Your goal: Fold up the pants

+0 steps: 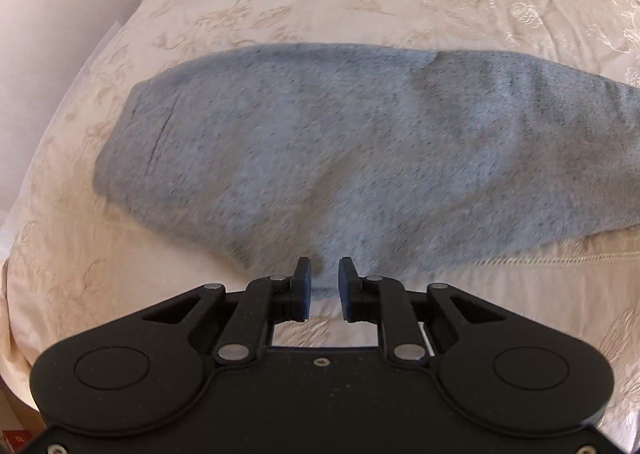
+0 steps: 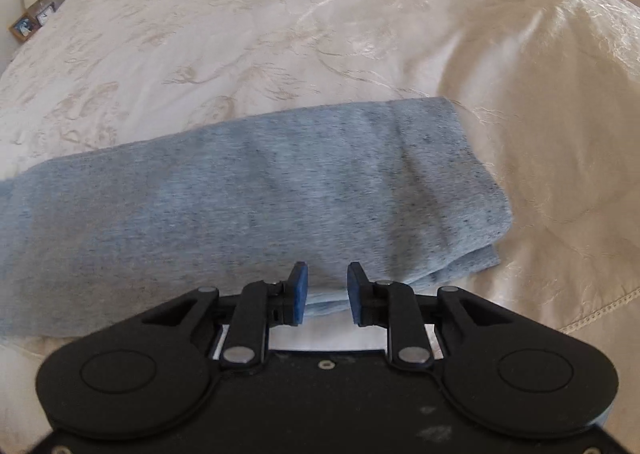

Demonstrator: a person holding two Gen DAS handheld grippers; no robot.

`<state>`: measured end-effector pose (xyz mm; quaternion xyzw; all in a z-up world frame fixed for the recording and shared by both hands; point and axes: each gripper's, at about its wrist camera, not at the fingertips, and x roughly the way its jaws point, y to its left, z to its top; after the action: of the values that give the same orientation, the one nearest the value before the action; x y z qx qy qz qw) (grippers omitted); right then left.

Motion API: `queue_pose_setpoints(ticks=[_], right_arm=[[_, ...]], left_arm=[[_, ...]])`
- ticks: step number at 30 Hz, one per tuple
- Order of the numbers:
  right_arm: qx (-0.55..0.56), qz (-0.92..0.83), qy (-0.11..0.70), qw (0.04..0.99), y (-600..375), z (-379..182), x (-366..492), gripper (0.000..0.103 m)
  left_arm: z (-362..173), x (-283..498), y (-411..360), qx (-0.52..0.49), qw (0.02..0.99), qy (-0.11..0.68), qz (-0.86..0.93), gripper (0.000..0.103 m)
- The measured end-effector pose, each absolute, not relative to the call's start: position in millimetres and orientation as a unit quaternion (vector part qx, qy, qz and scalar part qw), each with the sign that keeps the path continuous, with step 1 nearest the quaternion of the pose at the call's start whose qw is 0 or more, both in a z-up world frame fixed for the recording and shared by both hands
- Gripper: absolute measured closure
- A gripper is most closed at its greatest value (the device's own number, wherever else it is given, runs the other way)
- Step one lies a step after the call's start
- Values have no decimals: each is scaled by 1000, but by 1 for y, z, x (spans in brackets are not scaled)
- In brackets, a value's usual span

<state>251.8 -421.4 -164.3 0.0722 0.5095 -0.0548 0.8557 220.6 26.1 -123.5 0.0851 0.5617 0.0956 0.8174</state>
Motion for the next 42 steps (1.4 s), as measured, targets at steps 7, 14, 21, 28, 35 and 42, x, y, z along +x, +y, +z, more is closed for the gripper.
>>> queue_pose_setpoints(ticks=[7, 14, 21, 28, 35, 42], right_arm=[[101, 57, 518, 847, -313, -141, 231, 79], [65, 127, 537, 831, -209, -135, 202, 79], [94, 167, 540, 819, -148, -126, 179, 79], [124, 167, 545, 812, -112, -127, 188, 78], [125, 161, 544, 814, -92, -136, 201, 76], [140, 154, 522, 827, -78, -138, 216, 76]], left_arm=[[-128, 185, 49, 100, 821, 556, 86, 77], [-143, 188, 51, 88, 831, 547, 52, 77], [-144, 195, 61, 85, 841, 532, 52, 76], [-158, 208, 74, 100, 832, 542, 61, 59], [-150, 250, 85, 80, 832, 548, 43, 58], [-148, 285, 95, 59, 817, 573, 18, 58]])
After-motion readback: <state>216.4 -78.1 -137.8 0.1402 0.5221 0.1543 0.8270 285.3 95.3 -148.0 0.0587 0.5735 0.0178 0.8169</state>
